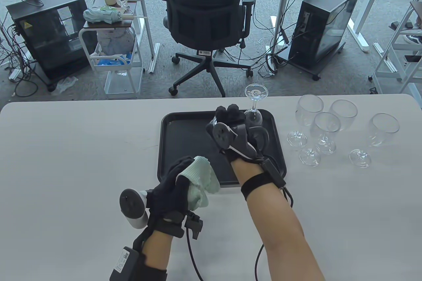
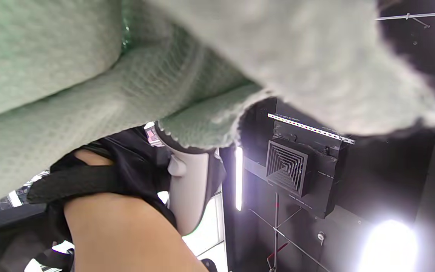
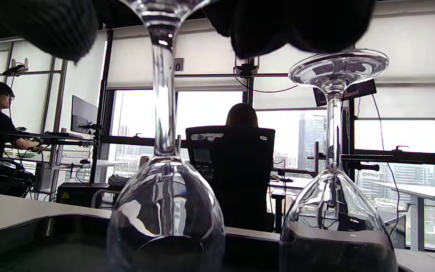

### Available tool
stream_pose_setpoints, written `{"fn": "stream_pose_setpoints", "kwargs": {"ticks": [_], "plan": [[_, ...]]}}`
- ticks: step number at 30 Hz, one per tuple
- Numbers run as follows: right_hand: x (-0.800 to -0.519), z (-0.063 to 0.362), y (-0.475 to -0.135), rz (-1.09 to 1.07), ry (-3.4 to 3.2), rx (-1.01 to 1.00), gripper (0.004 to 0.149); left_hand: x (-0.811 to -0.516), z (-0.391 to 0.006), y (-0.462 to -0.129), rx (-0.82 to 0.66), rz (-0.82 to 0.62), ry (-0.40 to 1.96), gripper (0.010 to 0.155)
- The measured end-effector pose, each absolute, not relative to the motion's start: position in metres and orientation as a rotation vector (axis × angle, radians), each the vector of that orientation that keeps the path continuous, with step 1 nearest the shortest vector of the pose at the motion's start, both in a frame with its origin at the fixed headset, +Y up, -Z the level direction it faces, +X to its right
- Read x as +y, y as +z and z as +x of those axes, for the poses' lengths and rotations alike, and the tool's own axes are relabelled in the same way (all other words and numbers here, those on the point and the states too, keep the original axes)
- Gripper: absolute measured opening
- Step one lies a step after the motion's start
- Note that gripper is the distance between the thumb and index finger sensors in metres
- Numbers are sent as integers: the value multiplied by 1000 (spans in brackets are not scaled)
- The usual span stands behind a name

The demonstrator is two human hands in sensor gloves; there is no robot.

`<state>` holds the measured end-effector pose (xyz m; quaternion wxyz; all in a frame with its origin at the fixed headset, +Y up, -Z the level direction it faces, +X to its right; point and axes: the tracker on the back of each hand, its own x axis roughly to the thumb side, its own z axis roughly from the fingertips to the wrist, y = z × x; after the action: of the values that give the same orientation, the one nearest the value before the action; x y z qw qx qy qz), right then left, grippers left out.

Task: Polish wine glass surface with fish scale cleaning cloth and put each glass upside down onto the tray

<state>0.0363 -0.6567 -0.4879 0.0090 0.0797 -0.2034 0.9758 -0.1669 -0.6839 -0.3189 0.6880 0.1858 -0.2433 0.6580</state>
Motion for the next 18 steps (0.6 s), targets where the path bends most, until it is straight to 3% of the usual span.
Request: {"fn": "stream_pose_setpoints", "kwargs": {"ticks": [6,12,18], "plan": [[-647,25,-507,212,3050,-589,68,-684,-171,-320,-537,424,1481,53],[-658,22,-519,65,3050,-305,88,-683,-172,-320,-538,416,1474,53],[-656,39,-498,199,2974,-414,89,-682,-173,-319,-535,421,1479,53]]}}
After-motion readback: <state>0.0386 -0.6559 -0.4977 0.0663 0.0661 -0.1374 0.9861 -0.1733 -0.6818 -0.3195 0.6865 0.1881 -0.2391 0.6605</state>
